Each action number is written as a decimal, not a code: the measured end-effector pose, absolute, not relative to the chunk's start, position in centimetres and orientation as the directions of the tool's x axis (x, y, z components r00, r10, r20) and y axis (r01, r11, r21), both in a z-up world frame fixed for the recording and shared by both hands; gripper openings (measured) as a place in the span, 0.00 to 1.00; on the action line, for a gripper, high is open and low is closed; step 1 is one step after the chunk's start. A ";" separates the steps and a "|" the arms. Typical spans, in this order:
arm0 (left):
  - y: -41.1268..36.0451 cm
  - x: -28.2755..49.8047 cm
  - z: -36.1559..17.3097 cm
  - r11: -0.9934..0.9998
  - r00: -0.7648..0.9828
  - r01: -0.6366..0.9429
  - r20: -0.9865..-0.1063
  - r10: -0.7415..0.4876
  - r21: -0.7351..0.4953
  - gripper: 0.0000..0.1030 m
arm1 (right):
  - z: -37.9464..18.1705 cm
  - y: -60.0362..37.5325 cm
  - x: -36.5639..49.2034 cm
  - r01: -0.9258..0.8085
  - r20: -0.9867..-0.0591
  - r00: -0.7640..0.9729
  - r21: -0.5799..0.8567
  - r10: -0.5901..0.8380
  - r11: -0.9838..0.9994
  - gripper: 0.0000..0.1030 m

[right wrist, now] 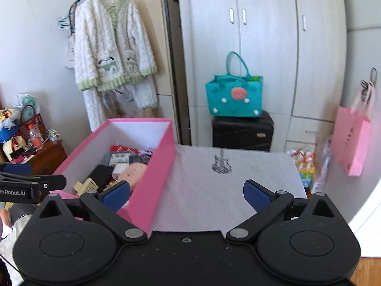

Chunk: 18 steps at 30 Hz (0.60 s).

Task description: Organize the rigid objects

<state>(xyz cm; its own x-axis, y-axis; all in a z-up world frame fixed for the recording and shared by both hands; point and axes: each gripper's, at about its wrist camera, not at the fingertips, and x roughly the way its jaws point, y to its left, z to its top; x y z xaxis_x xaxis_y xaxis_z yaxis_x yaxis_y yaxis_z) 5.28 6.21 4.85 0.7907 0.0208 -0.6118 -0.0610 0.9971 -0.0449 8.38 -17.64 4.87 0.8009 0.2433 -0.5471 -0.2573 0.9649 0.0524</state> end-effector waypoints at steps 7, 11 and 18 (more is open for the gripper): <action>5.1 3.9 4.4 0.993 0.754 -0.102 -0.656 0.040 -0.056 1.00 | 4.5 -18.9 7.3 -0.191 -0.544 0.814 0.075 0.201 0.979 1.00; 4.2 3.3 4.5 0.995 0.752 -0.083 -0.659 0.028 -0.053 1.00 | 4.2 -19.4 7.1 -0.157 -0.546 0.822 0.055 0.162 0.986 1.00; 3.2 3.0 4.3 0.995 0.753 -0.094 -0.657 0.043 -0.042 1.00 | 3.9 -20.1 6.8 -0.147 -0.551 0.820 0.063 0.157 0.987 1.00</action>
<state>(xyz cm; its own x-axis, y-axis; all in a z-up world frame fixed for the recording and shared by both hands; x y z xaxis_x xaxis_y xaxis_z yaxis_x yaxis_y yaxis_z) 3.00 3.22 4.35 0.7525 0.0433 -0.6571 -0.0935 0.9948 -0.0416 6.78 -20.05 3.86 0.8196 0.1569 -0.5511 -0.1466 0.9872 0.0630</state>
